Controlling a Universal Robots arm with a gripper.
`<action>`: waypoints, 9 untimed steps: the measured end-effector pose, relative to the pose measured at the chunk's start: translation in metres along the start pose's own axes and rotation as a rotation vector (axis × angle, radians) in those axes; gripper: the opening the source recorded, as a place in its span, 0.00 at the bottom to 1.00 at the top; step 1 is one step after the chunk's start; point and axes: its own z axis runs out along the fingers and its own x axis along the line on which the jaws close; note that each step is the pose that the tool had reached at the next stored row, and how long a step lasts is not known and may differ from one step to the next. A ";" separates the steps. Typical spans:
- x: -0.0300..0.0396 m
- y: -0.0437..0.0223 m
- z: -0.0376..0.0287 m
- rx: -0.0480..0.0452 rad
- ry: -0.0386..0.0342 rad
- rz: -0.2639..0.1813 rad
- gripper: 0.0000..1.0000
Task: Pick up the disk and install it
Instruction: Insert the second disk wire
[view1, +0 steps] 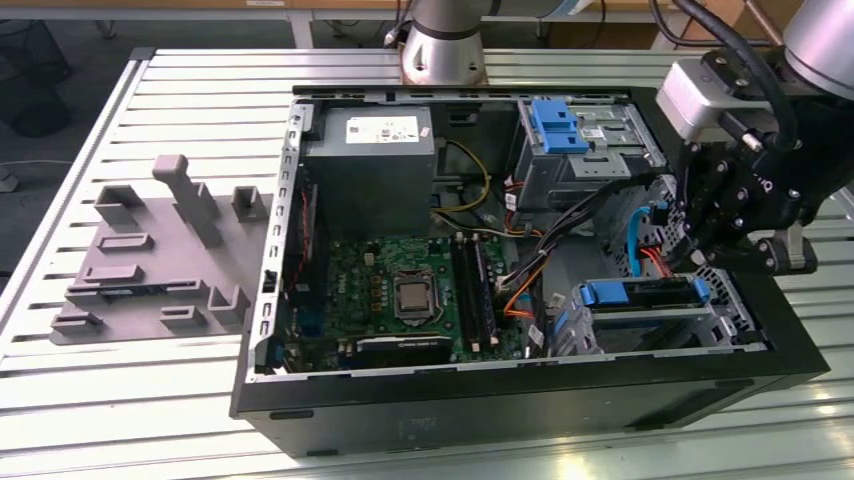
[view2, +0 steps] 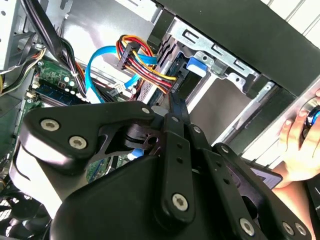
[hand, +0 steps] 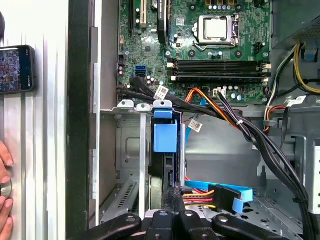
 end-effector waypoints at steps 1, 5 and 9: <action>0.0001 0.0000 -0.0022 0.0000 0.0001 0.000 0.11; 0.0001 0.0048 -0.0036 0.0000 -0.0002 0.000 0.11; 0.0003 0.0132 -0.0035 0.0000 -0.0003 0.000 0.11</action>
